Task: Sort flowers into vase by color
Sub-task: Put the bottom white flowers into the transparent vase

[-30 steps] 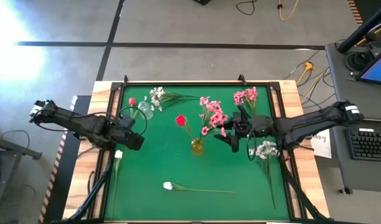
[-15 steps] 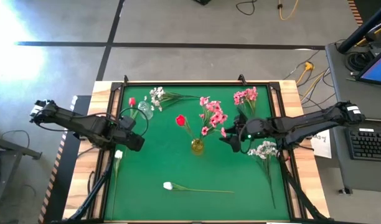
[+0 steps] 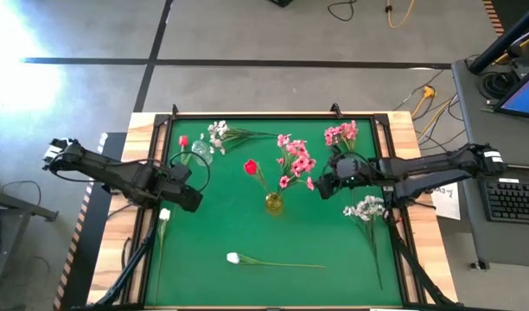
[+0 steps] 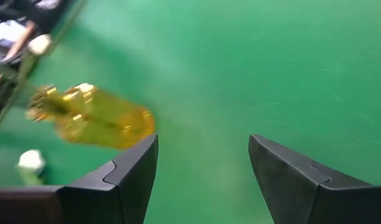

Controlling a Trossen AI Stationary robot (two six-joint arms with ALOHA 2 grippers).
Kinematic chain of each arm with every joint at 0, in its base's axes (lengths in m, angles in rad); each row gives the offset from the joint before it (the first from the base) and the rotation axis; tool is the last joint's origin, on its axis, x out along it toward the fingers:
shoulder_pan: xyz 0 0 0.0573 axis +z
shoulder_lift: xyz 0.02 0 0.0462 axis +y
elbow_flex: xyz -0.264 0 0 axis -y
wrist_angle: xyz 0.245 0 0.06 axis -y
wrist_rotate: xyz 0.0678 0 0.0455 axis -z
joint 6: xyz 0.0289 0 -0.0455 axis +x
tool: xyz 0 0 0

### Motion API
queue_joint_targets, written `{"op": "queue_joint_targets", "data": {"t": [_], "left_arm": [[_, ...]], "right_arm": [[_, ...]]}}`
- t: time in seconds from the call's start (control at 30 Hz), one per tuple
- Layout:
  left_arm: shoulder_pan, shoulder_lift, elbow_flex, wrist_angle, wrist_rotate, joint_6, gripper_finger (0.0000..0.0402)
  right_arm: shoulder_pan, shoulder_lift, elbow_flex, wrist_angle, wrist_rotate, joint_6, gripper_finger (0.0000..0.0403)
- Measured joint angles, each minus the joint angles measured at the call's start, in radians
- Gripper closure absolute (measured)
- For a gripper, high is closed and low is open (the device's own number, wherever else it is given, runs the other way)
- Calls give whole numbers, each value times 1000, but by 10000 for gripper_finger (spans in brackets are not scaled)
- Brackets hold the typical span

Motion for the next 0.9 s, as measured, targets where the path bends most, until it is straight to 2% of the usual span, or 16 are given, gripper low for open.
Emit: {"op": "queue_joint_targets", "data": {"t": [0.23, 0.53, 0.77, 0.9], "left_arm": [[0, 0, 0, 2, -26, 12, 116], [0, -1, 0, 2, -30, 20, 116], [0, -1, 0, 2, -51, 24, 116], [0, -1, 0, 2, -51, 24, 116]], "right_arm": [[-104, 0, 0, -74, -11, 5, 163], [-181, 0, 4, -199, -125, 31, 163], [-181, 1, 137, -482, -117, 39, 164], [-181, 2, 194, -575, -107, 39, 163]]}}
